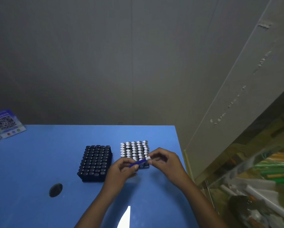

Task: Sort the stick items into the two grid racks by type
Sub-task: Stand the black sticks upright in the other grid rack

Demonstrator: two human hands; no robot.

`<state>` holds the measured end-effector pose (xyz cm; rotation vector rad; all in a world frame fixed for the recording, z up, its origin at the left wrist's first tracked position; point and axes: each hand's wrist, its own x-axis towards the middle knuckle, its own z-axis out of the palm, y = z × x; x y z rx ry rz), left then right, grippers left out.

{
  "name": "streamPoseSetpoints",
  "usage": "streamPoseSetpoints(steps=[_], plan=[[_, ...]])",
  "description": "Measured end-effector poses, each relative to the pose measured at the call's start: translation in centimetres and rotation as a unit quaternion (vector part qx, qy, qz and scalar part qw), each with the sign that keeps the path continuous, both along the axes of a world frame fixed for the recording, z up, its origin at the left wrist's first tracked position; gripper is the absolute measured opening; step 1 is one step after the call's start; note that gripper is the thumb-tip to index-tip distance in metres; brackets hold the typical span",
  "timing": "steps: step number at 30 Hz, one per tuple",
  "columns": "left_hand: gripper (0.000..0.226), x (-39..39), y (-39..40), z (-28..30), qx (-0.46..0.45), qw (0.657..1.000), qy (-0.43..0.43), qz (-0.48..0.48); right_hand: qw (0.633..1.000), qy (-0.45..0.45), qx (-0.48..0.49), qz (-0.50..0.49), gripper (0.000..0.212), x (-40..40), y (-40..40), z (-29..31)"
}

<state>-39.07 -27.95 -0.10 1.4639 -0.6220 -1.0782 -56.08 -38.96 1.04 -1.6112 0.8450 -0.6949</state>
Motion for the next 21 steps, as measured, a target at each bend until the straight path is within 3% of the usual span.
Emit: streamPoseSetpoints(steps=[2, 3, 5, 8, 10, 12, 21], plan=[[0.018, 0.7, 0.1, -0.4, 0.015, 0.990, -0.136, -0.019, 0.999, 0.016, -0.026, -0.010, 0.014, -0.2, -0.3, 0.1], [0.020, 1.2, 0.2, -0.5, 0.025, 0.970, -0.240, -0.035, 0.999, 0.028, -0.044, -0.016, 0.012, -0.4, -0.5, 0.1], [0.030, 2.3, 0.6, -0.6, 0.034, 0.897, -0.436, -0.062, 0.994, 0.060, -0.086, -0.019, 0.011, -0.7, -0.9, 0.0], [0.050, 3.7, 0.5, -0.8, 0.033, 0.802, -0.592, -0.071, 0.984, 0.109, -0.141, -0.005, 0.016, -1.0, -1.5, -0.5], [0.060, 4.3, 0.2, -1.1, 0.054, 0.758, -0.645, -0.072, 0.976, 0.137, -0.167, 0.001, 0.020, -1.0, -1.9, -1.1], [0.072, 4.6, 0.0, -1.3, 0.090, 0.737, -0.664, -0.085, 0.969, 0.162, -0.187, 0.007, 0.022, -0.8, -2.2, -1.9], [0.078, 4.8, 0.1, -1.8, 0.137, 0.720, -0.672, -0.106, 0.957, 0.209, -0.202, -0.003, 0.024, 0.8, -2.6, -4.8]])
